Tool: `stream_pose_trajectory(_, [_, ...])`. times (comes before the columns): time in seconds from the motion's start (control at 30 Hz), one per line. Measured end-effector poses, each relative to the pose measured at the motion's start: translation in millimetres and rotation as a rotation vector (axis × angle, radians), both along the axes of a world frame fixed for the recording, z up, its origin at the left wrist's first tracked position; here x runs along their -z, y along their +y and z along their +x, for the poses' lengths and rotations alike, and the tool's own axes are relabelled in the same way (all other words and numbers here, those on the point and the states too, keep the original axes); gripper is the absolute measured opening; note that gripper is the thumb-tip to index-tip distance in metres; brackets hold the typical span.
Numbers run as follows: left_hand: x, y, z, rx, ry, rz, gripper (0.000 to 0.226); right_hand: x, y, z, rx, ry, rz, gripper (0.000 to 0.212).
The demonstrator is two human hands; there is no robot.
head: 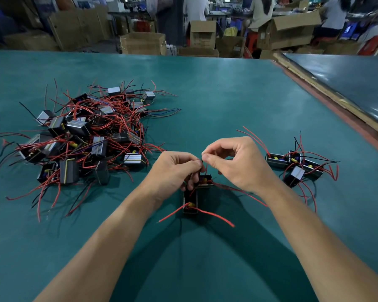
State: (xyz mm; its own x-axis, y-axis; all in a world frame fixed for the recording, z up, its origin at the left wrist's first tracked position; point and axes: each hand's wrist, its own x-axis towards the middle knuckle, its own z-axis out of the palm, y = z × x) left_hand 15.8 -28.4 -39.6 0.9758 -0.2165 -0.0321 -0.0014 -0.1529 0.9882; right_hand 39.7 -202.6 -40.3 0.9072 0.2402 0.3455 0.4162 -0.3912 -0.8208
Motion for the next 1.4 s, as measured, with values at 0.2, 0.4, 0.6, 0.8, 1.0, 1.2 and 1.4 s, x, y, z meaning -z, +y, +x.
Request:
stream_pose_trajectory(0.2, [0.2, 1.7, 0.7, 0.031, 0.045, -0.016, 0.033, -2.3, -3.7, -0.1, -0.051, 0.010, -0.035, 0.016])
stream_pose_trajectory(0.4, [2.9, 0.2, 1.7, 0.016, -0.039, 0.012, 0.026, -8.1, -0.6, -4.0, -0.022, 0.064, 0.017, 0.015])
stream_pose_trajectory(0.6, [11.6, -3.7, 0.0, -0.015, -0.280, 0.191, 0.017, -16.0, -6.7, -5.2, -0.044, 0.492, 0.044, 0.038])
stream_pose_trajectory(0.8, [9.0, -0.9, 0.3, -0.026, -0.288, 0.245, 0.020, -15.7, -8.8, -4.5, -0.104, 0.489, 0.073, 0.027])
stream_pose_trajectory(1.0, [4.1, -1.9, 0.2, 0.016, -0.104, 0.134, 0.025, -7.7, -5.4, -2.7, -0.045, 0.142, -0.102, 0.019])
stream_pose_trajectory(1.2, [1.5, -2.0, 2.8, 0.077, 0.087, 0.076, 0.028, -7.2, -4.9, -4.0, -0.052, 0.089, -0.107, 0.016])
stream_pose_trajectory(1.4, [4.4, -1.3, 3.3, 0.102, 0.074, 0.047, 0.032, -9.9, -6.3, -3.5, -0.104, 0.092, -0.083, 0.014])
